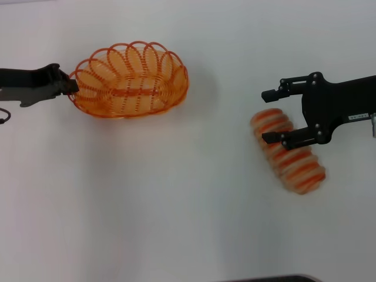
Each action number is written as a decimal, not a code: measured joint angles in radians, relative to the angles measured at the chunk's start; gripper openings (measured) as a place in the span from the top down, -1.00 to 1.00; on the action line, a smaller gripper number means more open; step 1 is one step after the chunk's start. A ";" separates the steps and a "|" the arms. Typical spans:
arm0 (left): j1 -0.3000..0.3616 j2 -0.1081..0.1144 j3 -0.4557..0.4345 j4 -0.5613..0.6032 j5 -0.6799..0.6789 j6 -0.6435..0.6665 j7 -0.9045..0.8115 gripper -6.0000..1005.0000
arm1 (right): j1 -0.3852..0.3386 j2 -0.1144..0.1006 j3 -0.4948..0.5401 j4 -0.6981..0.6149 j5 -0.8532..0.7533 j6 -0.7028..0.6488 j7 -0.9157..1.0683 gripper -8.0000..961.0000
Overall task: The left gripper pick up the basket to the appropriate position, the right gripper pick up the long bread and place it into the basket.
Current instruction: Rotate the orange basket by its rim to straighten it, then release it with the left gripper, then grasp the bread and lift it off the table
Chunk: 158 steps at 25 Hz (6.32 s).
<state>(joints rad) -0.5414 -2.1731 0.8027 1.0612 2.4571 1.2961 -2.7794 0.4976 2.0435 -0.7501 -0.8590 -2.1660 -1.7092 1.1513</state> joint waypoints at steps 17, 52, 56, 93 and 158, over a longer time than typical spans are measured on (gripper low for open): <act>0.048 0.002 0.001 0.068 -0.006 0.002 -0.008 0.41 | 0.001 0.000 0.007 0.000 0.000 -0.021 0.021 -0.67; 0.137 0.014 -0.252 -0.002 -0.283 0.356 1.284 -0.31 | 0.027 -0.009 0.108 -0.009 0.079 0.007 0.494 -0.67; 0.142 0.013 -0.251 -0.005 -0.281 0.351 1.286 -0.68 | 0.025 -0.021 0.102 -0.010 0.071 0.013 0.515 -0.68; 0.093 0.017 -0.209 -0.094 -0.264 0.279 1.268 -0.80 | 0.435 -0.009 -0.128 -0.141 -0.685 -0.187 1.496 -0.48; 0.046 0.030 -0.175 -0.098 -0.228 0.248 1.273 -0.79 | 0.492 0.037 -0.301 0.120 -0.722 0.040 1.525 0.18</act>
<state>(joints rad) -0.4954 -2.1429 0.6274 0.9630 2.2289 1.5438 -1.5068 0.9892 2.0806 -1.0508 -0.7387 -2.8878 -1.6690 2.6765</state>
